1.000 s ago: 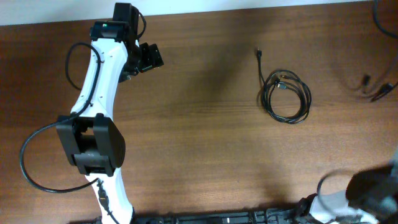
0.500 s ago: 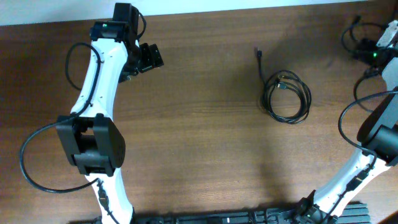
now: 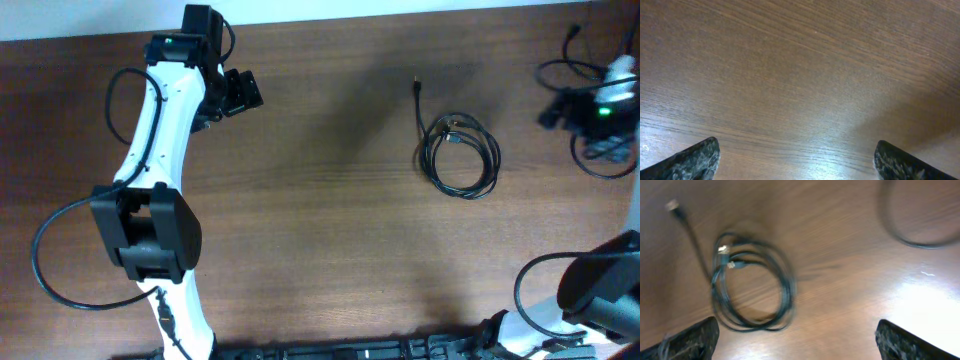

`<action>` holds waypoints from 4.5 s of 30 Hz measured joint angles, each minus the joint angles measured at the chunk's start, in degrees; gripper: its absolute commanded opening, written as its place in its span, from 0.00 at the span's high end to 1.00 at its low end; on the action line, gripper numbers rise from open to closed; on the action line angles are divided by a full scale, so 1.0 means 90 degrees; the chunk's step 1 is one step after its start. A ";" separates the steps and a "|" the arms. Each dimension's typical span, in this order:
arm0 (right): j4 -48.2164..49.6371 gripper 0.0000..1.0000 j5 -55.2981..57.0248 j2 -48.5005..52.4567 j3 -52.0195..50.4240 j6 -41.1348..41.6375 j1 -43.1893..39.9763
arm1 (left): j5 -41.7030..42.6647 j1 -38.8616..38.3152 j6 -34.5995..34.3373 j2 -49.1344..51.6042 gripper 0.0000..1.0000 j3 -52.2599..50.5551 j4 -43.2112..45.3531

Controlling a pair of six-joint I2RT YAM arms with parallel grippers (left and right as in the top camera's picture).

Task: Untangle cables

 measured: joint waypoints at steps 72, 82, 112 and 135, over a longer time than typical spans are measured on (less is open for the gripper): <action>0.5248 0.96 -0.0767 0.1105 -0.3417 0.3388 0.4996 | 0.1124 -0.2628 -0.1715 0.0374 1.00 -0.2526 0.1984; 0.3728 0.92 -0.1180 0.0697 -0.3320 0.2533 0.3254 | -0.0197 -0.0124 -0.1518 -0.0022 1.00 -0.1217 -0.0194; 0.8257 0.96 0.1214 0.1292 -0.3327 0.2659 0.4104 | 0.2720 0.1557 0.3546 -0.5185 1.00 -0.1129 0.0155; 0.8752 0.89 -0.4133 -0.0083 -0.3337 0.1304 0.5797 | 0.2142 -0.0357 -0.0845 -0.1756 1.00 -0.1124 0.0661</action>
